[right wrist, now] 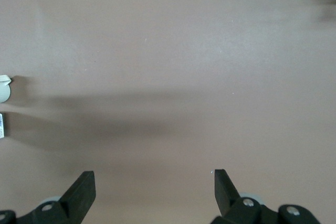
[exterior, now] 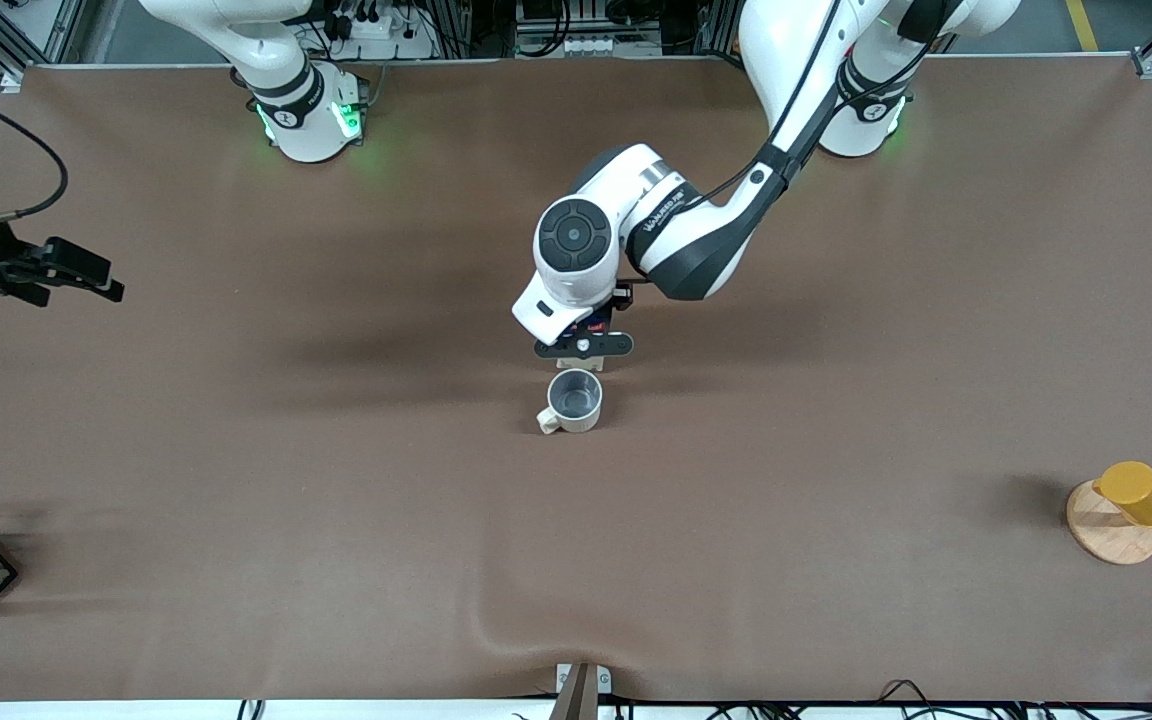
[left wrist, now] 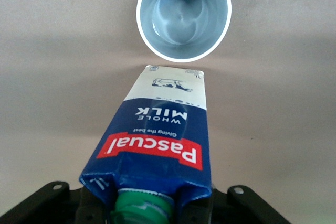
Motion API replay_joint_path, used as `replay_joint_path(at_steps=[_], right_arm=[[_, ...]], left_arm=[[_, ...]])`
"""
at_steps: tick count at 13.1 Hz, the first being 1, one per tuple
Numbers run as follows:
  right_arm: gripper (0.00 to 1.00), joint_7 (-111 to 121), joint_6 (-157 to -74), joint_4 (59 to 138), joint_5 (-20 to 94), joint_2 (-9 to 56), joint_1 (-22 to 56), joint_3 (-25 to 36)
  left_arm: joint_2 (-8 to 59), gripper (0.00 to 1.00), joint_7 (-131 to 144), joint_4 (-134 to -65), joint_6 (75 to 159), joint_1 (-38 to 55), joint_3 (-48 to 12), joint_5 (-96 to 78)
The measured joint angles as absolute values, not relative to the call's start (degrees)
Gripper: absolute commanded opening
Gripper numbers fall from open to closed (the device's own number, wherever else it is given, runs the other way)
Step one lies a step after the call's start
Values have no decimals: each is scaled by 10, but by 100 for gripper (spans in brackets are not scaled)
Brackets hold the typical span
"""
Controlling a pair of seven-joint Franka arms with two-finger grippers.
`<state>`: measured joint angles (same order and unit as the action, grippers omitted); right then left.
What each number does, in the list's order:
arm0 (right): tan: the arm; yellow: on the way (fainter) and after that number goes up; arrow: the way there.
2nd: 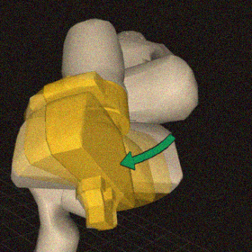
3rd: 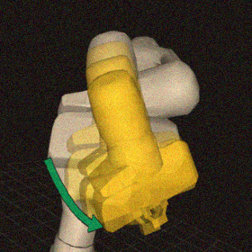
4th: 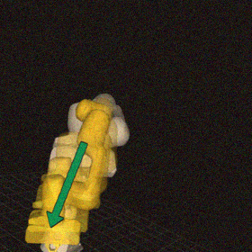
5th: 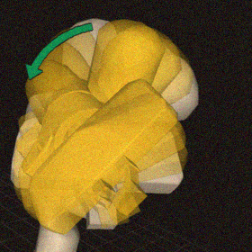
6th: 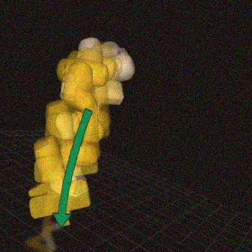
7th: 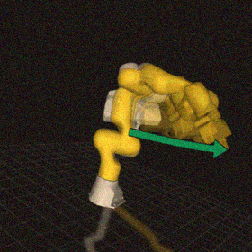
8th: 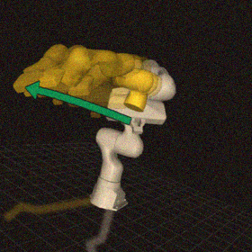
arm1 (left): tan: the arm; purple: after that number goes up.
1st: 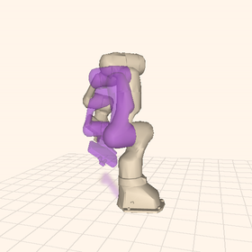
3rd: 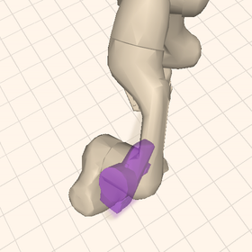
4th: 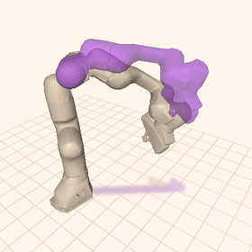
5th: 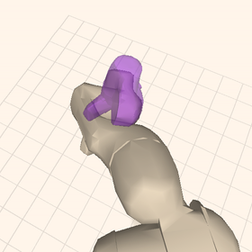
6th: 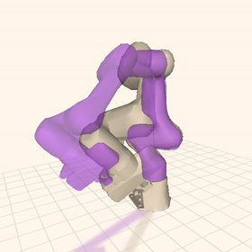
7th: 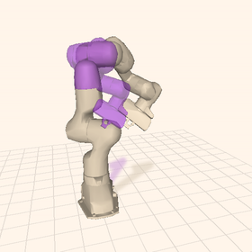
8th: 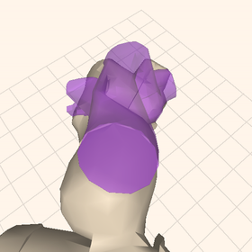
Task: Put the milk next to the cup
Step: 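Lower the milk carton beside the mug and open the left gripper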
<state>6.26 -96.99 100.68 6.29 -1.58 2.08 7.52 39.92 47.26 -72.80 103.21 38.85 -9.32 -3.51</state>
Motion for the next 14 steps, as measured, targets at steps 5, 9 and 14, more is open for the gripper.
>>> replay_joint_path(at_steps=[5,9,14], right_arm=[[100,63,-979,1009,41,-20,21,75],[100,63,-980,997,8,-23,21,71],[100,63,-976,994,7,-25,21,71]], left_arm=[[409,41,473,-728,1036,388,-89,-35],[413,100,473,-726,1050,391,-89,-35],[387,100,476,-707,1050,395,-88,-35]])
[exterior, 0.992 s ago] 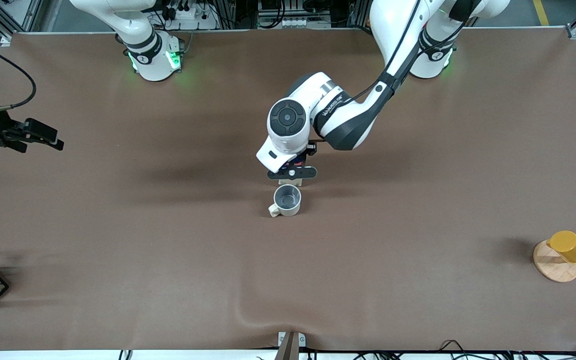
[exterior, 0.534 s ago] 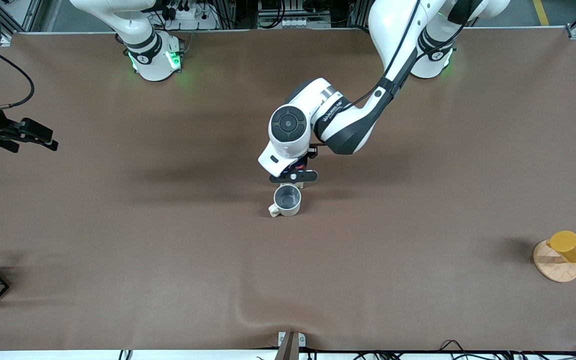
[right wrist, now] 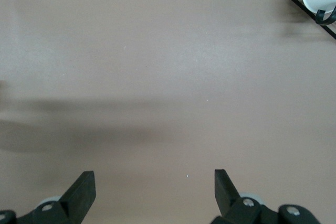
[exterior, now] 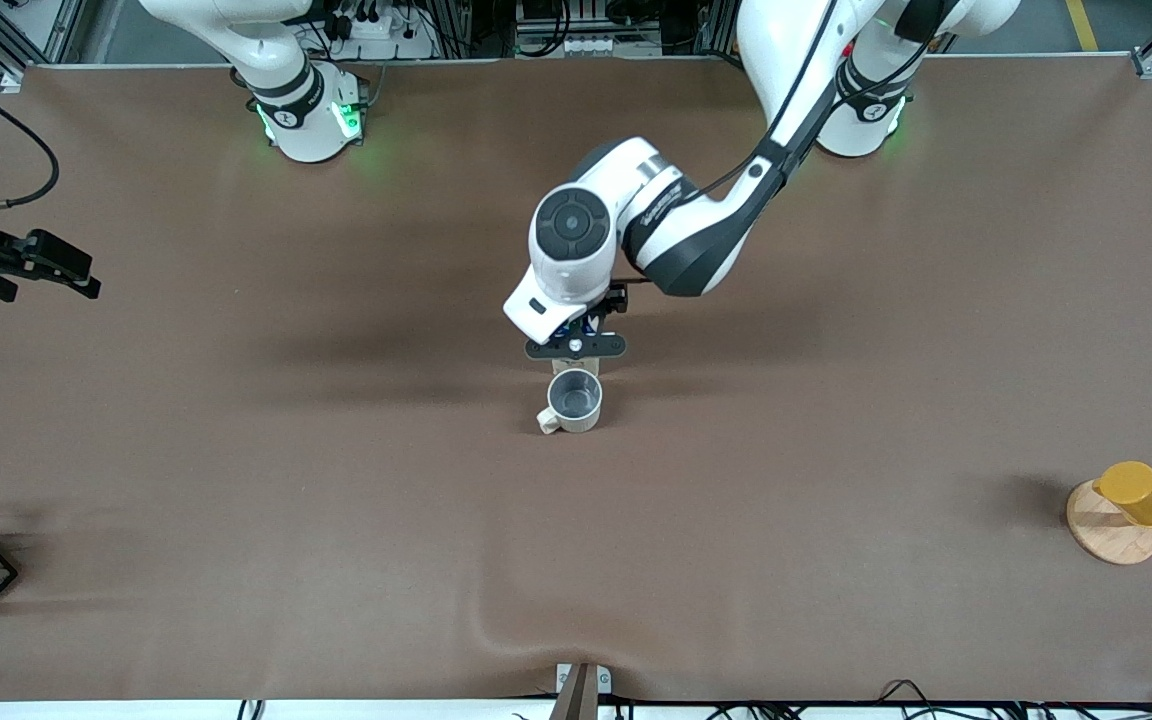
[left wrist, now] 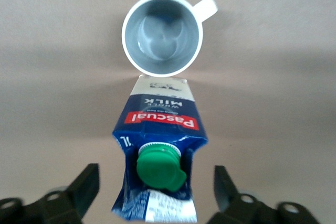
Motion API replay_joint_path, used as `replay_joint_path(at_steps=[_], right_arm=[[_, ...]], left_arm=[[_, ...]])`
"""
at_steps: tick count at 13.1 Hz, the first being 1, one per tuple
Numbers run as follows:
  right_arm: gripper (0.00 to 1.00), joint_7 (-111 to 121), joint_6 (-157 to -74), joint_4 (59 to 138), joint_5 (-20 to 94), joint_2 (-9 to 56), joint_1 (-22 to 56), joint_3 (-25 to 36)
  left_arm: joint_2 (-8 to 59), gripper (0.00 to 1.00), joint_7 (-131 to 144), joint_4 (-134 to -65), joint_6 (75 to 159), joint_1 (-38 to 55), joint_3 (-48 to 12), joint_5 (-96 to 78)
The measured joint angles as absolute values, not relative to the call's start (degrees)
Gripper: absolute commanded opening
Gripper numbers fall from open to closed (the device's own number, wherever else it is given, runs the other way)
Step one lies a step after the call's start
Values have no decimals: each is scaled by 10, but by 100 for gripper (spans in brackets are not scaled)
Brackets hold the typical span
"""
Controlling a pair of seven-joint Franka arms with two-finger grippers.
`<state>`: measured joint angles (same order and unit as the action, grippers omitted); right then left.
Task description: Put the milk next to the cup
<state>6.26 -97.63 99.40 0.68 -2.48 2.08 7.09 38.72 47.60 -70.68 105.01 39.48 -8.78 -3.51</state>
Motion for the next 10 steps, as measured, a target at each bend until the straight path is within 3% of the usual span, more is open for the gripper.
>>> replay_joint_path(at_steps=[5,10], right_arm=[[100,63,-975,994,6,-25,21,70],[100,63,-973,993,6,-25,21,69]], left_arm=[[298,100,479,-703,1008,345,-78,-35],[225,100,353,-711,991,146,-61,11]])
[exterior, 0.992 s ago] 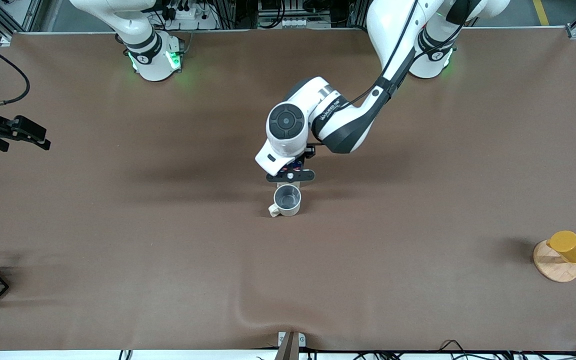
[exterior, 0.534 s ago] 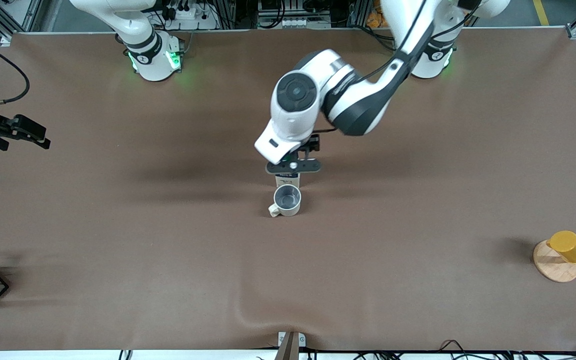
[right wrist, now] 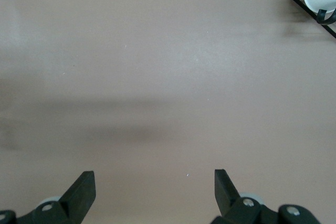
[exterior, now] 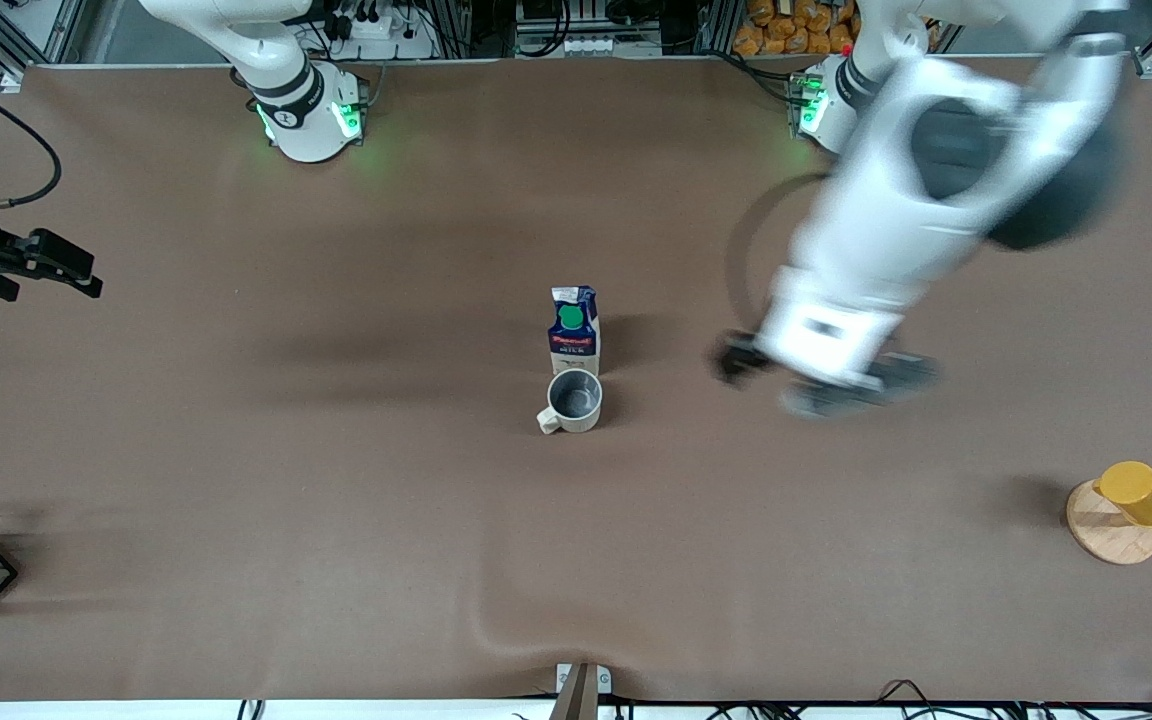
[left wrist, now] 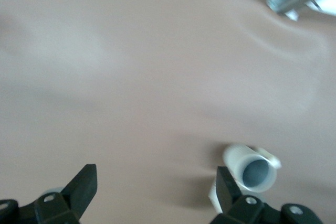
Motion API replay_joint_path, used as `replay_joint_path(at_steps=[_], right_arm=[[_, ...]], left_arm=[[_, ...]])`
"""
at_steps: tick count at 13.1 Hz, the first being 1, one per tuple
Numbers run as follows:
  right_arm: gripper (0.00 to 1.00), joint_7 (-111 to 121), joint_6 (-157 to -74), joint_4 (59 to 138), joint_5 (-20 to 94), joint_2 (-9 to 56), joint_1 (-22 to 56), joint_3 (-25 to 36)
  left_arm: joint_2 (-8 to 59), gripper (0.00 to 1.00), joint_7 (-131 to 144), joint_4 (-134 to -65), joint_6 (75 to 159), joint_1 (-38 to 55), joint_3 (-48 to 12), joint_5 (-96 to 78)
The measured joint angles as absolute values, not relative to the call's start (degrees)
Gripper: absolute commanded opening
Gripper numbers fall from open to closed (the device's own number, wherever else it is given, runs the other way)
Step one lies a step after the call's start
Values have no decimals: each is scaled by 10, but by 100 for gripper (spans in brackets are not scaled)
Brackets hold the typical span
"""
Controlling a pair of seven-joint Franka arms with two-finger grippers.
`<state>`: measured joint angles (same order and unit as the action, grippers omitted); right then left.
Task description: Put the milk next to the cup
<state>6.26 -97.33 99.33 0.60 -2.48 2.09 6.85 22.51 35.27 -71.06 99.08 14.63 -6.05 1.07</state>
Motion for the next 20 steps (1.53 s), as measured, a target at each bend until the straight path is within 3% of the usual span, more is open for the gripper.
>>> replay_joint_path(at_steps=[4,10,14,20], right_arm=[[100,63,-971,993,6,-25,21,68],[100,63,-971,993,5,-25,21,68],[100,63,-970,993,5,-25,21,68],[100,63,-967,993,5,-25,21,67]], left_arm=[[195,100,234,-740,951,49,-63,11],[57,100,108,-839,894,42,-59,11],[14,100,-1,-846,828,52,-26,11],[-2,100,-16,-845,823,52,-1,11]])
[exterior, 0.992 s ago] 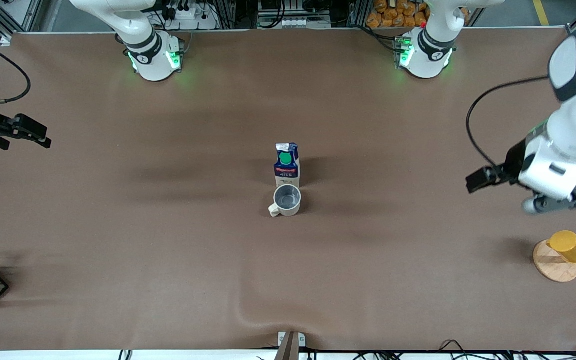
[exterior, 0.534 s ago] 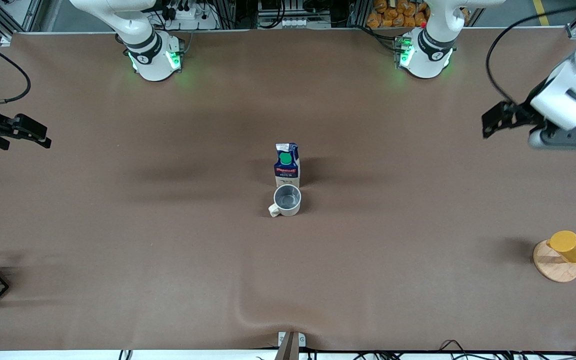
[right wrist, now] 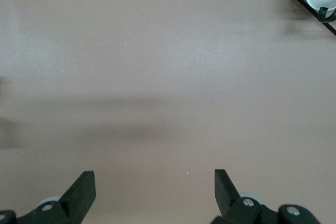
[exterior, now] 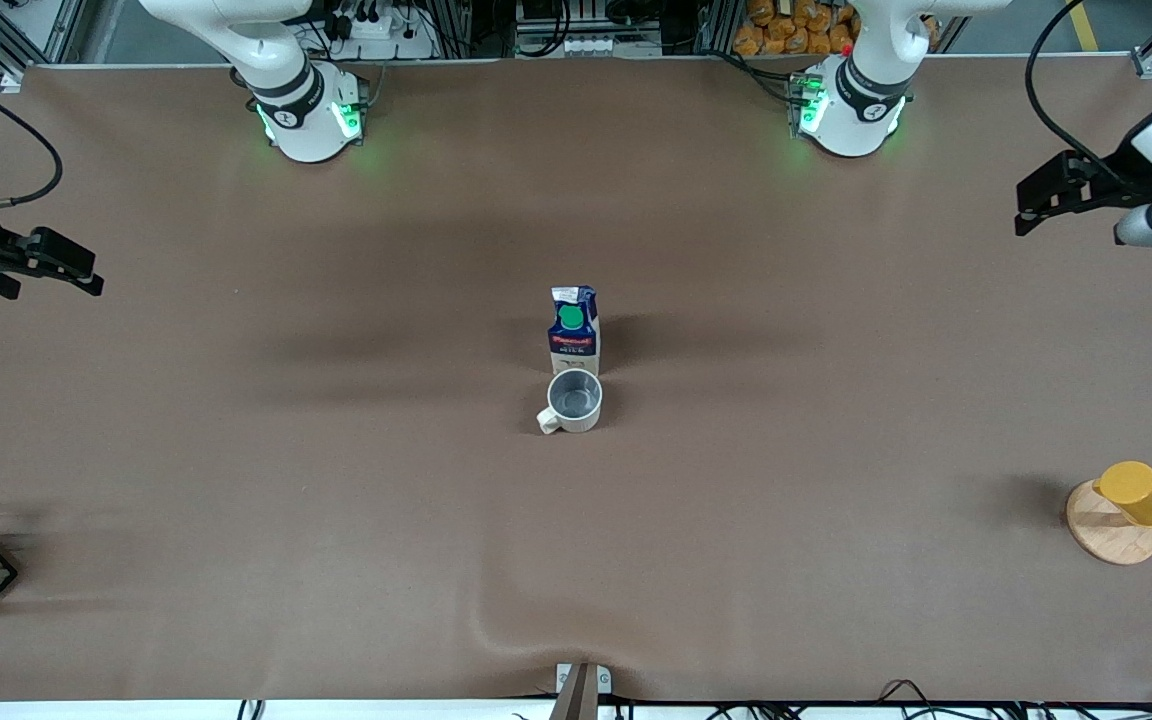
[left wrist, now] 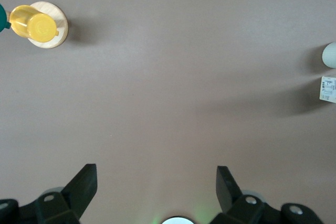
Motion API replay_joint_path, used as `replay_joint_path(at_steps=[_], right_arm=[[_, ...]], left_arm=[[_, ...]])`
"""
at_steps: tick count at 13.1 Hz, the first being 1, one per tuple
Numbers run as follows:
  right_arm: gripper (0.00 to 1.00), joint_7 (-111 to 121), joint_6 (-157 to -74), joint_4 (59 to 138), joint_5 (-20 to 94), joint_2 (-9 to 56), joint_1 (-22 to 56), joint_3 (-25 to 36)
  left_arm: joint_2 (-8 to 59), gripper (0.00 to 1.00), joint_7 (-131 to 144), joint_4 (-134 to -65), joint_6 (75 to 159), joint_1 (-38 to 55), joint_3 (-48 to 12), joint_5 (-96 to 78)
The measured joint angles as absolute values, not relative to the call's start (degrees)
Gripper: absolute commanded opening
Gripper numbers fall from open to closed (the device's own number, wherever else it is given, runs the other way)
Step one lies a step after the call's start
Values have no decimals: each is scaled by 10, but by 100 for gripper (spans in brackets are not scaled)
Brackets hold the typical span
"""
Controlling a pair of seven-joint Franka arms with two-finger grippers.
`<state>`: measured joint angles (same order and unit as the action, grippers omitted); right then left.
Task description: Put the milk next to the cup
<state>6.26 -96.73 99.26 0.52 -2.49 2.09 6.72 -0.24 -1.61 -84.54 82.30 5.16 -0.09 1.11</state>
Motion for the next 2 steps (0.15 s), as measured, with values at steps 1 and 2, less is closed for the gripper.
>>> replay_joint_path(at_steps=[1,2], right_arm=[[100,63,-965,993,5,-25,21,67],[100,62,-964,993,5,-25,21,67]], left_arm=[[-2,100,-17,-845,823,51,1,11],[-2,100,-17,-845,823,52,1,11]])
